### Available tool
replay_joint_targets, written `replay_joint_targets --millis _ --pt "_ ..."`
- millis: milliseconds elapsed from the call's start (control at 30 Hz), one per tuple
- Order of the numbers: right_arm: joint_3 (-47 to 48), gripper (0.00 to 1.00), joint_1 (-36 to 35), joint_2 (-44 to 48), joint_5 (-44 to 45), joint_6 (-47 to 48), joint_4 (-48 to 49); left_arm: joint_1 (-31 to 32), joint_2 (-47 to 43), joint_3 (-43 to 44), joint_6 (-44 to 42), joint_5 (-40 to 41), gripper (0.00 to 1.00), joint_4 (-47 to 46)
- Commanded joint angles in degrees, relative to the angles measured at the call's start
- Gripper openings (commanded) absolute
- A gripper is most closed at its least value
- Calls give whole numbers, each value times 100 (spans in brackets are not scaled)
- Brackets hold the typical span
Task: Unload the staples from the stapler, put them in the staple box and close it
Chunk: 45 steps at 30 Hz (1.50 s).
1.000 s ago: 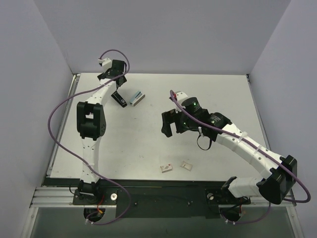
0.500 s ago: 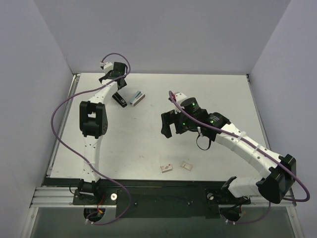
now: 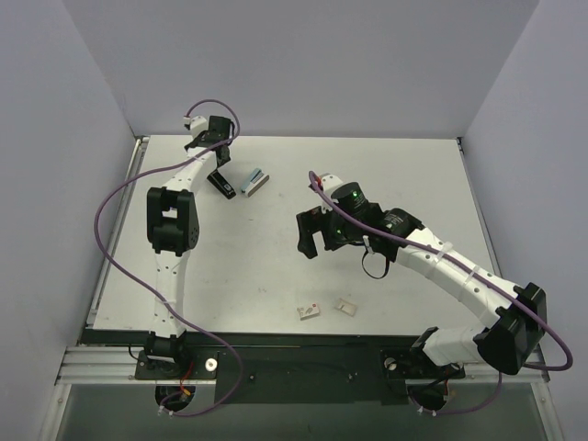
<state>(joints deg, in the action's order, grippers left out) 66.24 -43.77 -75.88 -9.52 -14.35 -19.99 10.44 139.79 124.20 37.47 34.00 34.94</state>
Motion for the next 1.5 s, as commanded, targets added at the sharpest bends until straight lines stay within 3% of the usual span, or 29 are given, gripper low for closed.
replay_joint_targets --millis 0,467,633,800,833,1067,1300,1467 --pt "249 100 -53 -59 -50 55 -102 -59 75 298 58 -7 62 -13" --pt "311 100 -141 -138 -33 64 -163 -112 137 298 85 -78 52 4" --pt "337 100 -193 -155 -6 64 -163 -121 119 298 41 -113 33 -22" --pt "346 100 -211 -164 29 64 -198 -173 110 289 -64 -218 2 -57" --pt "372 100 -211 -164 38 64 -216 -182 93 271 -126 -270 0 -66" --pt "521 100 -237 -24 204 55 -479 -261 -1021 -958 -776 -858 0 -1145" --pt "487 100 -237 283 697 -32 -884 -340 -1937 -1565 -1356 -1632 0 -1270" --pt "311 99 -237 591 820 -217 -1024 -314 -2911 -2477 -1681 -2624 0 -1718"
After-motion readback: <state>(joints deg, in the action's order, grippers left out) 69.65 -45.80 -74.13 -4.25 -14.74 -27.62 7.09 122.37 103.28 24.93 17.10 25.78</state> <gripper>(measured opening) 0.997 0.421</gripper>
